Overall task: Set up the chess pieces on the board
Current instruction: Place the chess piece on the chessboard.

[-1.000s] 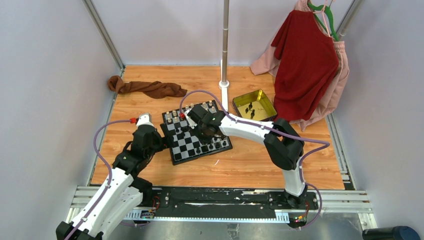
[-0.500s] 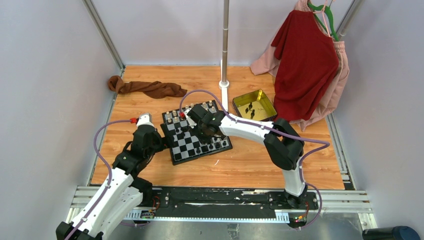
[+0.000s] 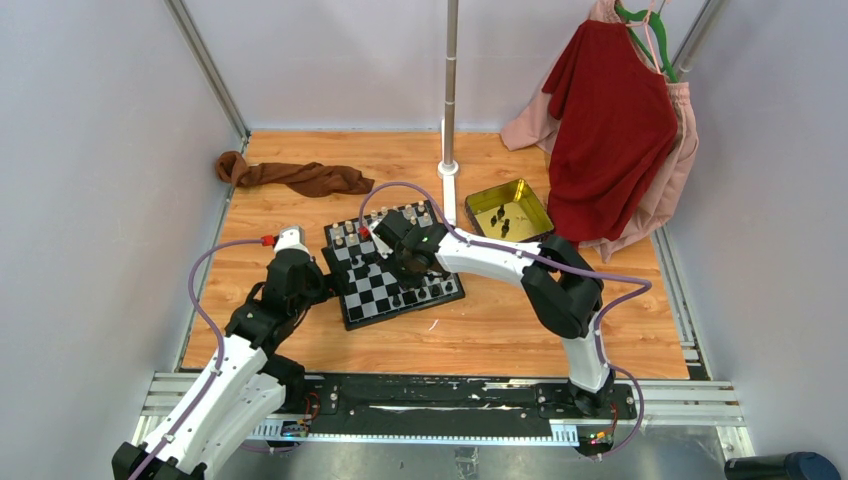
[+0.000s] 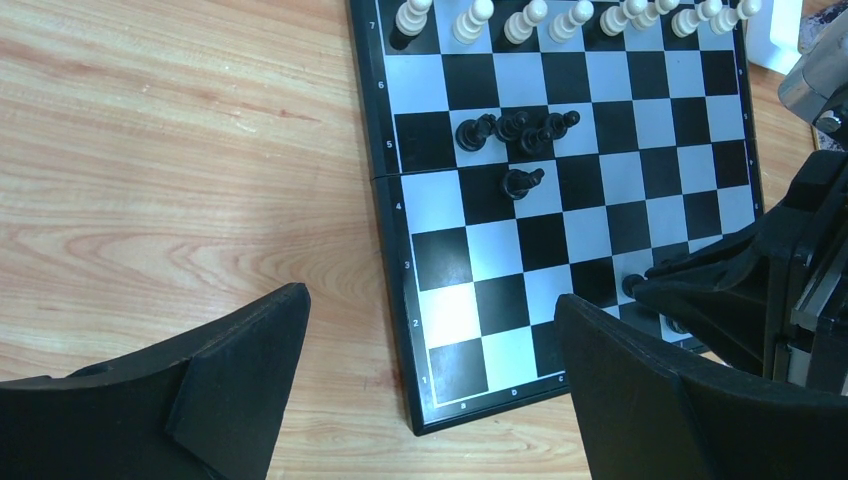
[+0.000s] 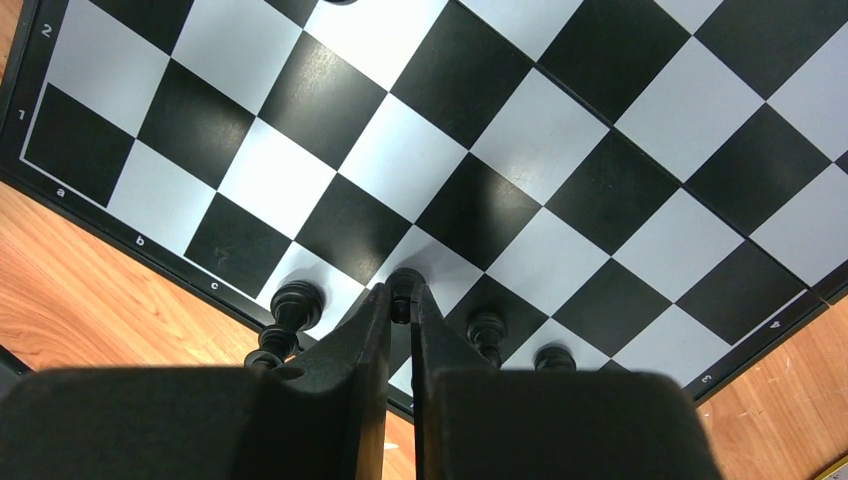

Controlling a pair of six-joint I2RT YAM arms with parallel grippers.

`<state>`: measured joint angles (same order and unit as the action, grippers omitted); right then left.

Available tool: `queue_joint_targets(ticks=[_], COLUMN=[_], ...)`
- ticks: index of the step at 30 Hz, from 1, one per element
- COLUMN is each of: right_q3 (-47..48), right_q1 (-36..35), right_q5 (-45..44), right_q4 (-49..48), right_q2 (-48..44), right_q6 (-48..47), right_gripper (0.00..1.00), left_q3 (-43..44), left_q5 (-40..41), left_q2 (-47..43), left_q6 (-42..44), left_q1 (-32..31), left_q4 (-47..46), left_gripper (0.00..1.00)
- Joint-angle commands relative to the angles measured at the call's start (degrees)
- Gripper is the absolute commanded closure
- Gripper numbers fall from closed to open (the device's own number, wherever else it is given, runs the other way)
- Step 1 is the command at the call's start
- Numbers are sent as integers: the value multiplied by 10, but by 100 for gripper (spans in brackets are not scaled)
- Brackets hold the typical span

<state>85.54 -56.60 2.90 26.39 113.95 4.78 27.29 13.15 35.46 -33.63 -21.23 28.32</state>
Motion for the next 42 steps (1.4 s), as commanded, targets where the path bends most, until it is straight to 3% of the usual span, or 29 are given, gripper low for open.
queue_joint_targets(ticks=[1,14,18,24,42], right_q3=[6,7,5,8,54], right_q1=[-6,-5,-6,-5,-5], right_q5=[-14,-14,-14,-16,-26], right_q4=[0,0,1,7,33], right_q2=[10,16,15,13,1], right_q6=[7,3,2,-3,-30], right_gripper=[100,99,92,72,65], left_q3=[-8,-9,-9,-9,-7], left_q5=[-3,-2,-1,2,10], left_q2=[0,0,2,2,3], left_q6=[3,3,3,3,1], left_q1=[-6,-6,-6,-6,-6], left_q4=[-10,-11,-10,-10,-5], left_gripper=[1,1,1,1,1])
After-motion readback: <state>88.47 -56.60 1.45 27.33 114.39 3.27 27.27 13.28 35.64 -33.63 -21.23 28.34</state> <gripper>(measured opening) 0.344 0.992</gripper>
